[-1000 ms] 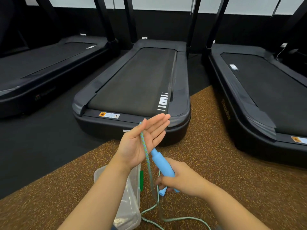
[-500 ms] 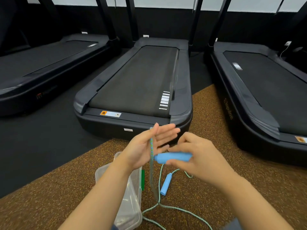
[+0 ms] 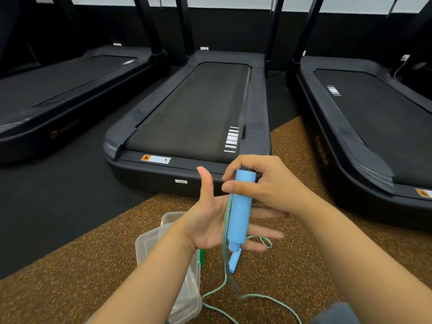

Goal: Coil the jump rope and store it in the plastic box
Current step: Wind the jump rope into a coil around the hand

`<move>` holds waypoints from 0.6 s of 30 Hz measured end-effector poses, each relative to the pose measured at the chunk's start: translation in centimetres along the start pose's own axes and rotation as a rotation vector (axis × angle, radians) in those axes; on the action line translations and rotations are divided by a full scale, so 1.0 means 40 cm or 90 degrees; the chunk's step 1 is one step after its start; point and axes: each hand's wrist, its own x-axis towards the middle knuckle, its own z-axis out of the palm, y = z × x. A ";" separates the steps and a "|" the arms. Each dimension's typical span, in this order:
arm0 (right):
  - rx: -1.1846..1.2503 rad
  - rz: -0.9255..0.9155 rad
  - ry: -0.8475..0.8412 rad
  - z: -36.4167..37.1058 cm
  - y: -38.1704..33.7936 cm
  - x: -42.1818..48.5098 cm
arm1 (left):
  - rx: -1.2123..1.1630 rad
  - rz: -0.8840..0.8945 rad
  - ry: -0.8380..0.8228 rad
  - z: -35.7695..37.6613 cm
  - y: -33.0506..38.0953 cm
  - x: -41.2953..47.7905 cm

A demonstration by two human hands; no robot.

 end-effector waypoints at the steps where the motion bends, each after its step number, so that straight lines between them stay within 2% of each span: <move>1: 0.015 0.019 -0.020 0.001 0.003 0.006 | -0.004 0.000 -0.003 0.003 0.001 -0.001; 3: 0.081 0.081 -0.061 0.008 0.006 0.012 | 0.008 0.005 0.029 0.008 0.003 -0.006; 6: 0.248 0.219 -0.078 0.030 0.030 0.018 | 0.078 0.029 0.150 0.016 0.003 -0.011; 10: 0.558 0.402 -0.067 0.061 0.089 0.005 | 0.107 0.060 0.299 0.021 0.014 -0.020; 13: 0.758 0.434 -0.083 0.113 0.129 -0.018 | 0.050 0.119 0.334 0.018 0.024 -0.030; 15: 0.813 0.411 -0.126 0.156 0.153 -0.032 | 0.013 0.155 0.337 0.013 0.023 -0.027; 18: 0.701 0.408 -0.254 0.204 0.172 -0.049 | -0.032 0.205 0.342 0.001 0.026 -0.025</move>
